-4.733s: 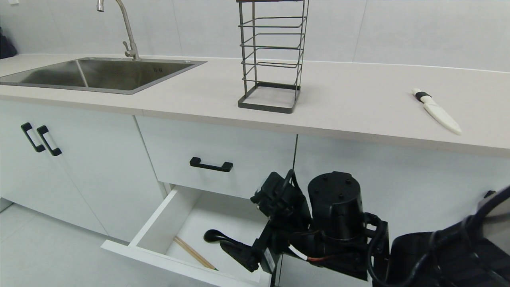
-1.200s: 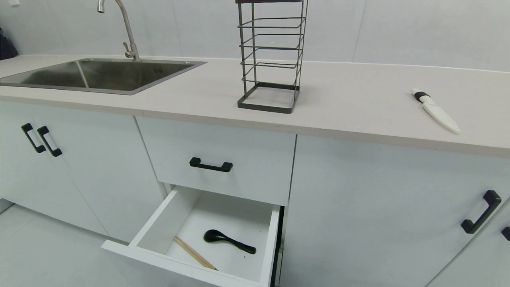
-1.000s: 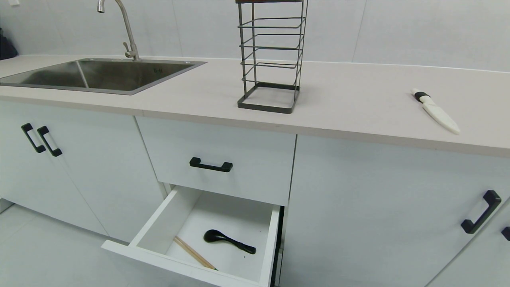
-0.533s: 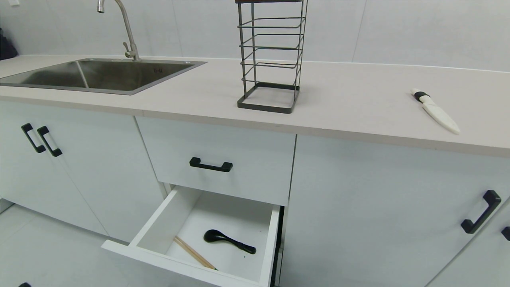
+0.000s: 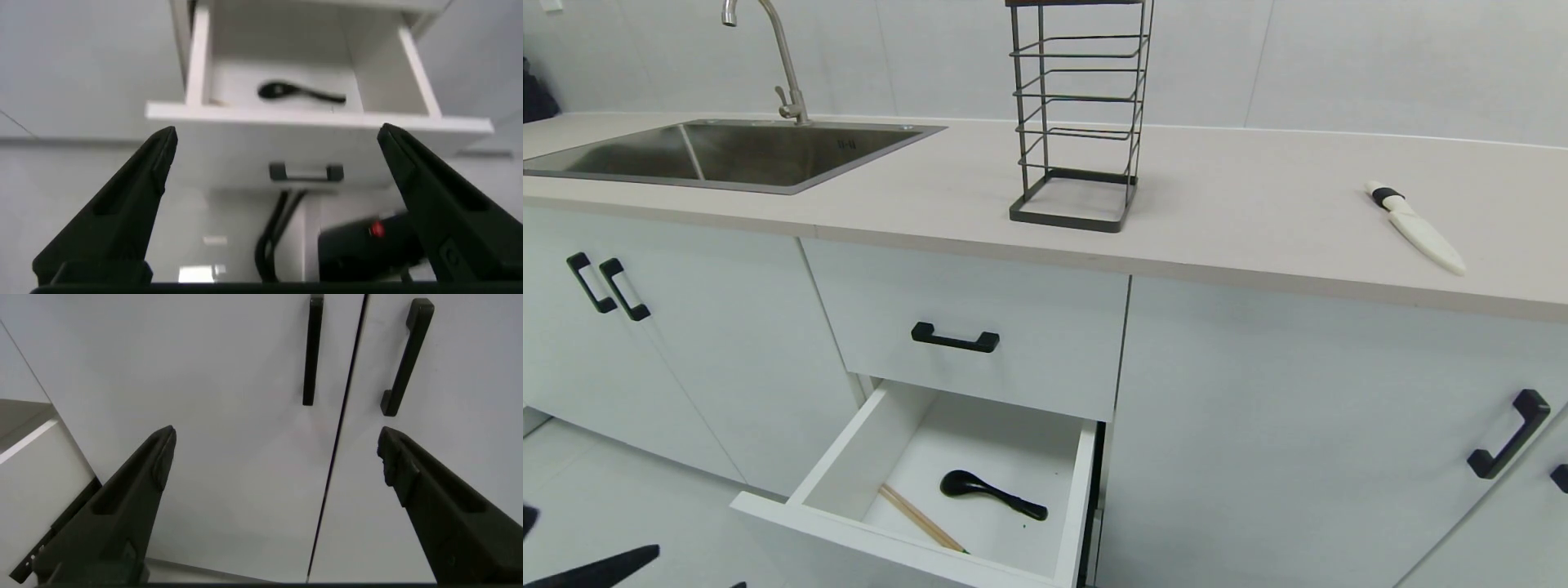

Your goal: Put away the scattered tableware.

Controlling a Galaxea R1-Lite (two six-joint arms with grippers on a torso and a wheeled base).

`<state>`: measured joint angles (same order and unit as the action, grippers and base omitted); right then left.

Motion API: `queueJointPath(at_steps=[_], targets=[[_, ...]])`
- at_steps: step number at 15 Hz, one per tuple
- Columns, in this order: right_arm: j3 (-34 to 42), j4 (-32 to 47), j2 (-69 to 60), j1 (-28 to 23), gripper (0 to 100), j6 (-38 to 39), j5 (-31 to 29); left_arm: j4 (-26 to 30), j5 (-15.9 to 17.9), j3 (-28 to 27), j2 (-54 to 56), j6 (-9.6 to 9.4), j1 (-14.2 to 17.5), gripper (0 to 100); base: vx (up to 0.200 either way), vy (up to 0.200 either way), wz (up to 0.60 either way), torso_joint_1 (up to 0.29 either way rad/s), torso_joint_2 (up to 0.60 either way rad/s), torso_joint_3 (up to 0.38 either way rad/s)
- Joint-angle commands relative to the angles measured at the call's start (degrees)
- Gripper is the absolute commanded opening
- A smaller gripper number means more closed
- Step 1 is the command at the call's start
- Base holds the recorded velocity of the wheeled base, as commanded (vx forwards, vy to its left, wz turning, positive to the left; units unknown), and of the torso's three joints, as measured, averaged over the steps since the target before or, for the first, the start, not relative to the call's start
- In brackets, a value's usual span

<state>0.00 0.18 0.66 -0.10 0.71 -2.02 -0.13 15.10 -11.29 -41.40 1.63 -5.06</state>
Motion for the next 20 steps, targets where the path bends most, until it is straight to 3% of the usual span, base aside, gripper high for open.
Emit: queueJointPath(at_steps=[1, 6, 10, 14, 20], targets=[[0.0, 0.0, 0.3, 0.0, 100, 0.0, 0.0, -1.3, 0.3, 2.1, -14.6, 0.04, -4.7, 100, 0.000, 0.000, 0.00, 0.000, 0.00, 0.000], [0.0, 0.0, 0.3, 0.0, 100, 0.0, 0.0, -9.0, 0.3, 4.3, -26.6, -0.14, -7.0, 100, 0.000, 0.000, 0.00, 0.000, 0.00, 0.000], [0.0, 0.0, 0.2, 0.0, 100, 0.0, 0.0, -14.8, 0.2, 3.6, -35.2, 0.04, -6.5, 100, 0.000, 0.000, 0.00, 0.000, 0.00, 0.000], [0.0, 0.0, 0.3, 0.0, 100, 0.0, 0.0, -28.0, -2.2, 4.3, -46.1, -0.14, -6.5, 100, 0.000, 0.000, 0.00, 0.000, 0.00, 0.000], [0.0, 0.0, 0.2, 0.0, 100, 0.0, 0.0, -29.5, -3.2, 3.7, -47.1, -0.32, -7.2, 100, 0.000, 0.000, 0.00, 0.000, 0.00, 0.000]])
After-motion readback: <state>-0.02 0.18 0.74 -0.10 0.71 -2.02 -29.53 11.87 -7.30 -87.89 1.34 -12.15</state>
